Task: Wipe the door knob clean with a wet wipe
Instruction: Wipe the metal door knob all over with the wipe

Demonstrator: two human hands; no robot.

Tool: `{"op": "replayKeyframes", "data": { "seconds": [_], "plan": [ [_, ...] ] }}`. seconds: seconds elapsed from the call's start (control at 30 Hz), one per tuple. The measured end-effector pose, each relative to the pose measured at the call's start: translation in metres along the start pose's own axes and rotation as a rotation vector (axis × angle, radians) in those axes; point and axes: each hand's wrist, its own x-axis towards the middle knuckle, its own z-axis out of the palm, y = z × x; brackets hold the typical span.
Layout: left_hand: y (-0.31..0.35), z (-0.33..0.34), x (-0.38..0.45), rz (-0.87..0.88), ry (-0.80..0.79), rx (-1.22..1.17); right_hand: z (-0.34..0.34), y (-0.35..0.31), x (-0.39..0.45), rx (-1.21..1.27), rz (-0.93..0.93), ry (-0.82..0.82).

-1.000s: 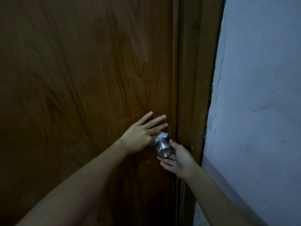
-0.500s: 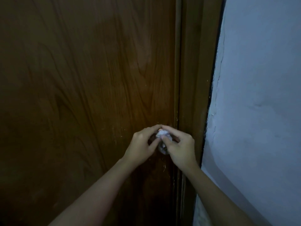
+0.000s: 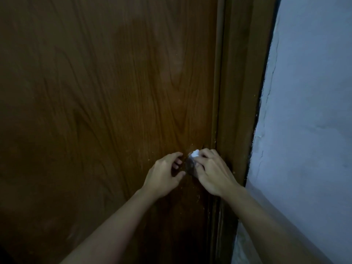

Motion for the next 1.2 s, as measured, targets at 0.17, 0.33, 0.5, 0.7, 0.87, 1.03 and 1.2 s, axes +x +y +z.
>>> {"op": "replayKeyframes", "data": {
  "seconds": [0.17, 0.33, 0.5, 0.7, 0.87, 1.03, 1.2],
  "plan": [
    [0.000, 0.001, -0.001, -0.008, -0.014, -0.002, 0.007, -0.011, -0.007, 0.227, 0.325, 0.021],
    [0.002, 0.005, -0.004, 0.009, -0.027, -0.021, 0.009, -0.014, -0.018, 0.696, 0.737, -0.037],
    [0.004, 0.014, -0.009, 0.052, -0.027, -0.079, -0.002, -0.007, -0.038, 1.344, 0.923, -0.102],
    [0.015, 0.017, -0.018, -0.069, -0.048, -0.323, -0.004, -0.011, -0.053, 1.012, 0.507, -0.102],
    [0.018, 0.013, -0.025, -0.154, -0.107, -0.655, -0.010, -0.012, -0.048, 0.993, 0.422, 0.079],
    [0.019, 0.005, -0.023, -0.253, -0.015, -0.836, -0.016, -0.011, -0.045, 0.953, 0.419, 0.166],
    [0.018, -0.004, -0.025, -0.290, 0.111, -0.880, -0.025, -0.010, -0.042, 0.949, 0.468, 0.301]
  ]
}}
